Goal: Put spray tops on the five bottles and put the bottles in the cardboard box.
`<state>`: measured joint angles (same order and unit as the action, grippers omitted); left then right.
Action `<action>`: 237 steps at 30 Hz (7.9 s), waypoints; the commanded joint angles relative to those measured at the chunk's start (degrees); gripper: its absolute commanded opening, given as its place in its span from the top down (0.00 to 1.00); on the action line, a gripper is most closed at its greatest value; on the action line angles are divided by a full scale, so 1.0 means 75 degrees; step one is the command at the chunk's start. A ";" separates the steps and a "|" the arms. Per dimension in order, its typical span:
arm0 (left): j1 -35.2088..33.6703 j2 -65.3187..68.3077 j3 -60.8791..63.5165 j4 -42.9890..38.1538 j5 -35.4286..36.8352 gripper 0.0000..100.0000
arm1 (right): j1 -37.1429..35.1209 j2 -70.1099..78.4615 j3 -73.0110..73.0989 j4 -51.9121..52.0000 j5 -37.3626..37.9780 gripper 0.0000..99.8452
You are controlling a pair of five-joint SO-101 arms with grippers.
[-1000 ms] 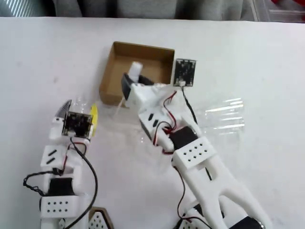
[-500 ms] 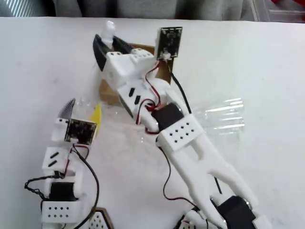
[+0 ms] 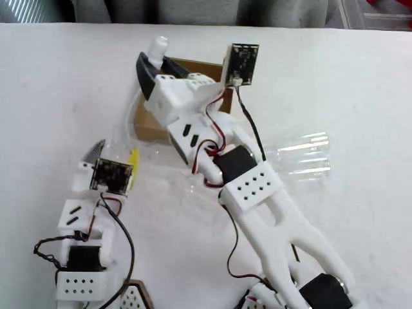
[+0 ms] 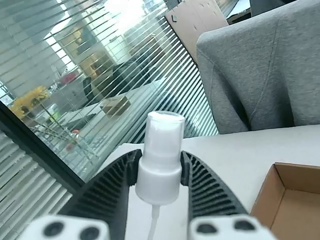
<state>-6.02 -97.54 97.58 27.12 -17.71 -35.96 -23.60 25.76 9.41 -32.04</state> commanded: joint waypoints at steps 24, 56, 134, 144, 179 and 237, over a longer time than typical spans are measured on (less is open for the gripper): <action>0.0088 -0.0147 -0.0035 0.0047 0.0023 0.88 | 0.0111 -0.0264 0.0738 -0.1483 -0.0762 0.98; 0.0076 -0.0147 -0.0035 0.0059 0.0023 0.88 | -0.1190 0.0451 0.1594 -0.1436 -0.0703 0.98; -0.1143 -0.0193 -0.0164 -0.1629 0.0117 0.88 | -0.0498 -0.0404 0.1688 0.1553 -0.0141 0.81; -0.2116 -0.0193 -0.1313 -0.1606 0.2016 0.97 | -0.0358 0.0252 0.1864 0.1565 -0.0129 0.81; -0.3053 0.1401 -0.3821 -0.0656 0.4947 0.96 | 0.1541 0.0779 0.2145 0.2678 -0.0059 0.81; 0.1061 1.5584 -1.1089 -0.7971 0.2532 0.96 | 0.2925 0.0779 0.2098 0.2655 0.0586 0.81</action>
<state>0.48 16.31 21.27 -30.29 1.89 -14.68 -17.01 42.29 29.45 -28.44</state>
